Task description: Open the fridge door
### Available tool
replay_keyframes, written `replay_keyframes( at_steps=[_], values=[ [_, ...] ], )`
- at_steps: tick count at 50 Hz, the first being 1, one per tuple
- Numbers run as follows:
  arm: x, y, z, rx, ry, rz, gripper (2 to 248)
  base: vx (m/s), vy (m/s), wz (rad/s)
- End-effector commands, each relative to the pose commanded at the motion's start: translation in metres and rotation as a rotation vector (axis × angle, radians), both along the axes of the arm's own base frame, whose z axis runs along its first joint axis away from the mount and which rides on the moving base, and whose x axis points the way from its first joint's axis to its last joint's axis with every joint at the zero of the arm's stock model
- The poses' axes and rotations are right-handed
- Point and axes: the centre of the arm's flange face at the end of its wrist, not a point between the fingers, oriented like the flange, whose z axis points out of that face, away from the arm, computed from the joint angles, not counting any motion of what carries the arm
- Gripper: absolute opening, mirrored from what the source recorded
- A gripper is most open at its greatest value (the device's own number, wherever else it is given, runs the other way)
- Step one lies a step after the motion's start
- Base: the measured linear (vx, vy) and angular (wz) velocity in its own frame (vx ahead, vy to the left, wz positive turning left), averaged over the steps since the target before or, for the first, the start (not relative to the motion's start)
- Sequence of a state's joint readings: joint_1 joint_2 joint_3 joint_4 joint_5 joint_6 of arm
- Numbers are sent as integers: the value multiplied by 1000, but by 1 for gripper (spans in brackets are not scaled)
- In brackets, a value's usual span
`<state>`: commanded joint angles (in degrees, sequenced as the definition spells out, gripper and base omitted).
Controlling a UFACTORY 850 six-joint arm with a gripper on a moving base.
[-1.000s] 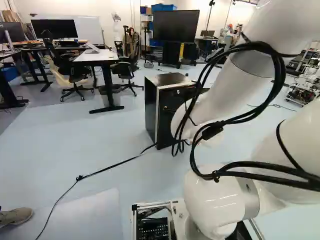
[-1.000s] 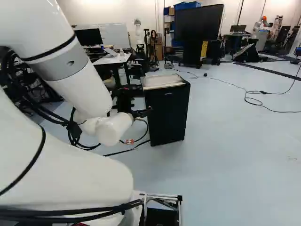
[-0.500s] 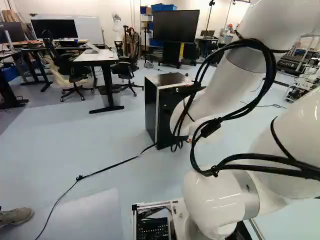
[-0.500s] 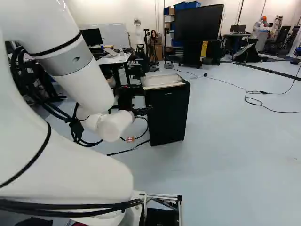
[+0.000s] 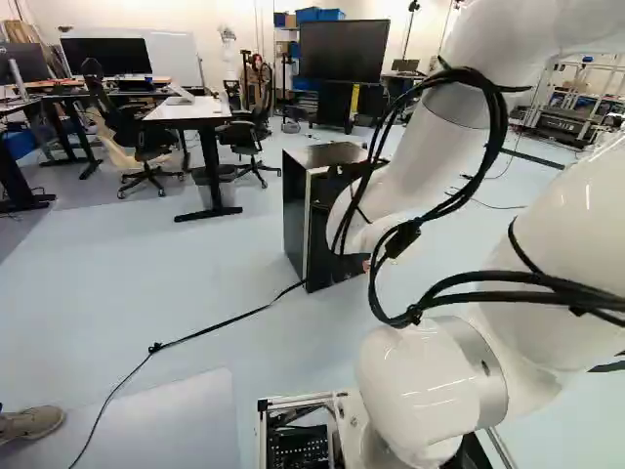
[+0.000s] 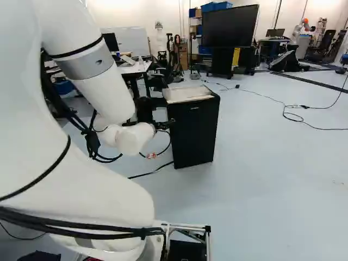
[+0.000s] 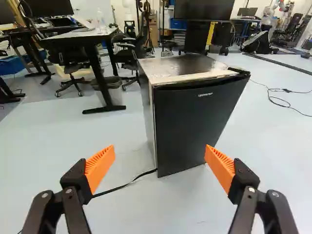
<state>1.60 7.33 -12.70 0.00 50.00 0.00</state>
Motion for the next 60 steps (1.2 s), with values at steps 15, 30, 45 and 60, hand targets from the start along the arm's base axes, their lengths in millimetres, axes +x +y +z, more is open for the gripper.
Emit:
replay_keyframes(
  at_steps=[15, 30, 45, 60],
  values=[
    [26, 5, 1, 0, 3, 14, 247, 0, 0, 0],
    [53, 15, 2, 0, 3, 36, 247, 0, 0, 0],
    [80, 29, 2, 4, 0, 59, 247, 0, 0, 0],
    [108, 44, 1, 15, -5, 62, 247, 0, 0, 0]
  ],
)
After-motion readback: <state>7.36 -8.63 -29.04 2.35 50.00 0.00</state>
